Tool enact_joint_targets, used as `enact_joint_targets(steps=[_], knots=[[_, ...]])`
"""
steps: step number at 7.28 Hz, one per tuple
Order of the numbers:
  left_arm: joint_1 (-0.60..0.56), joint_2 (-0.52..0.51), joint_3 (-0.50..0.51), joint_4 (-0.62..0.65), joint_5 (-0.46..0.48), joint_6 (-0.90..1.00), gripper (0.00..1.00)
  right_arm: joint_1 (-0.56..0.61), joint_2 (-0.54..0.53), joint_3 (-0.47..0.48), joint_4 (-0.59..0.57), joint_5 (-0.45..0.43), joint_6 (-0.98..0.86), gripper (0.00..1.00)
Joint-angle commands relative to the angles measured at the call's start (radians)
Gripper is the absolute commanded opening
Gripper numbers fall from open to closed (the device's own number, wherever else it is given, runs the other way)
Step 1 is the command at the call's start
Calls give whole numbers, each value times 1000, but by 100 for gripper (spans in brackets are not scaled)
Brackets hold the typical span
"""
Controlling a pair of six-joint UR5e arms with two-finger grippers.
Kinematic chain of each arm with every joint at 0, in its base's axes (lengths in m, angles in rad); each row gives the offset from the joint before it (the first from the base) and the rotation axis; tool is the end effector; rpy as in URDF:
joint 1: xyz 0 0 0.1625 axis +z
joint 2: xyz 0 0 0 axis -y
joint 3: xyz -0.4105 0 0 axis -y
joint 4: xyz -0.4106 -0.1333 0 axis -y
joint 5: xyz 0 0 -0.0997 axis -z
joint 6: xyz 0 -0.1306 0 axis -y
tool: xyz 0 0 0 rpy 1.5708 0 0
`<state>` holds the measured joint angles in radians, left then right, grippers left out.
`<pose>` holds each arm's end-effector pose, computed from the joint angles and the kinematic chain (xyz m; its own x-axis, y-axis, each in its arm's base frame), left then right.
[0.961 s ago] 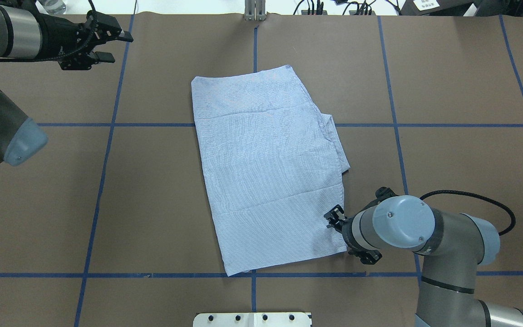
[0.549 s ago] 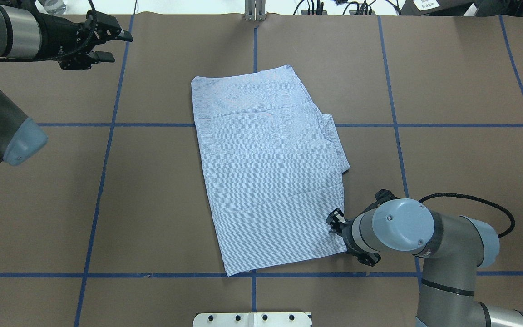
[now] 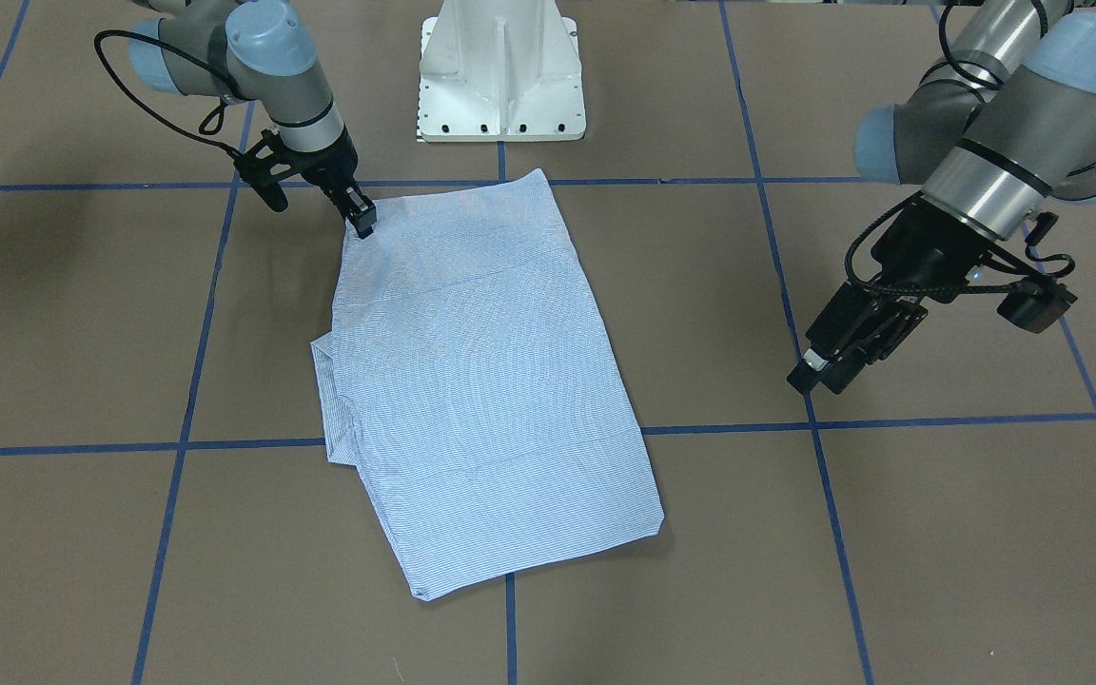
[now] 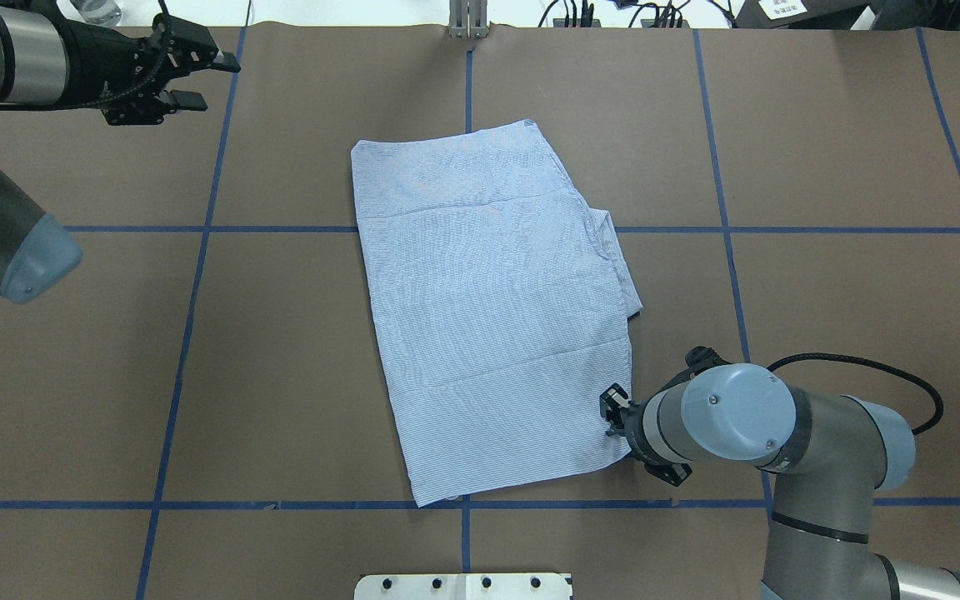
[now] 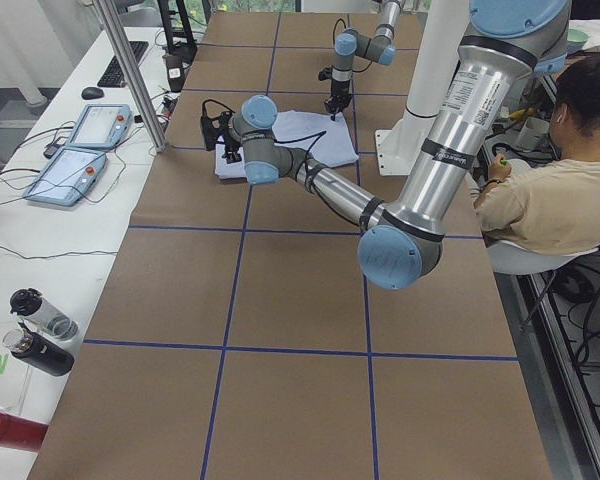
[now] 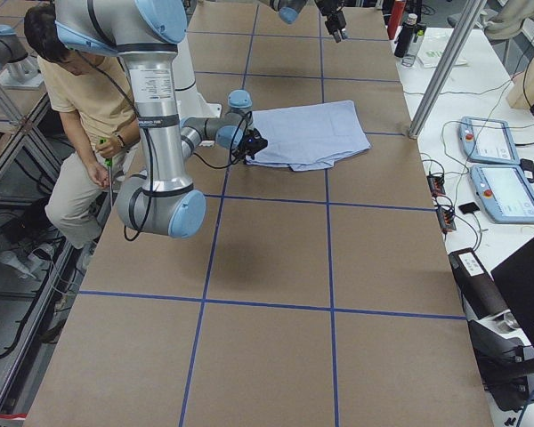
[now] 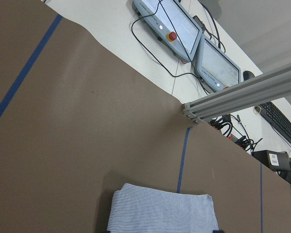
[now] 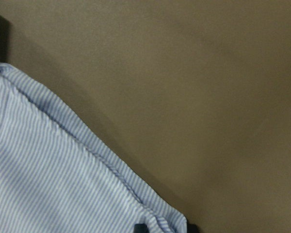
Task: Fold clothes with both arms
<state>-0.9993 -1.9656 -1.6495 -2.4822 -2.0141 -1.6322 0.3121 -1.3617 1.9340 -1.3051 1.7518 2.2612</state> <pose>0.2907 -0.5950 0.2780 0.0671 -0.2069 -0.9761 0.5369 0.8320 -0.1394 -0.5302 -0.2864 0.3535 0.3796 0.7807 0.4964 -0.5401 0.6226 -0.5662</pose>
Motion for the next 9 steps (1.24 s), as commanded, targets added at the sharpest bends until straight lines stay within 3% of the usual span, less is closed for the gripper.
enact_joint_targets(steps=[1,5,7,8,9], knots=[[2,4,-1,0,0,0,76,1,-2,13,0,0,0,0],[4,2,-13,11,-2,-9,76,-63,-8,75,-16,-50,21,0],[65,42,-114,60,-5,-124,76,-117,-5,156,-122,-75,23,0],[156,126,-232,78,6,-185,80,-139,-7,170,-135,-83,26,0],[248,198,-318,75,32,-189,100,-149,-4,171,-135,-81,49,0]])
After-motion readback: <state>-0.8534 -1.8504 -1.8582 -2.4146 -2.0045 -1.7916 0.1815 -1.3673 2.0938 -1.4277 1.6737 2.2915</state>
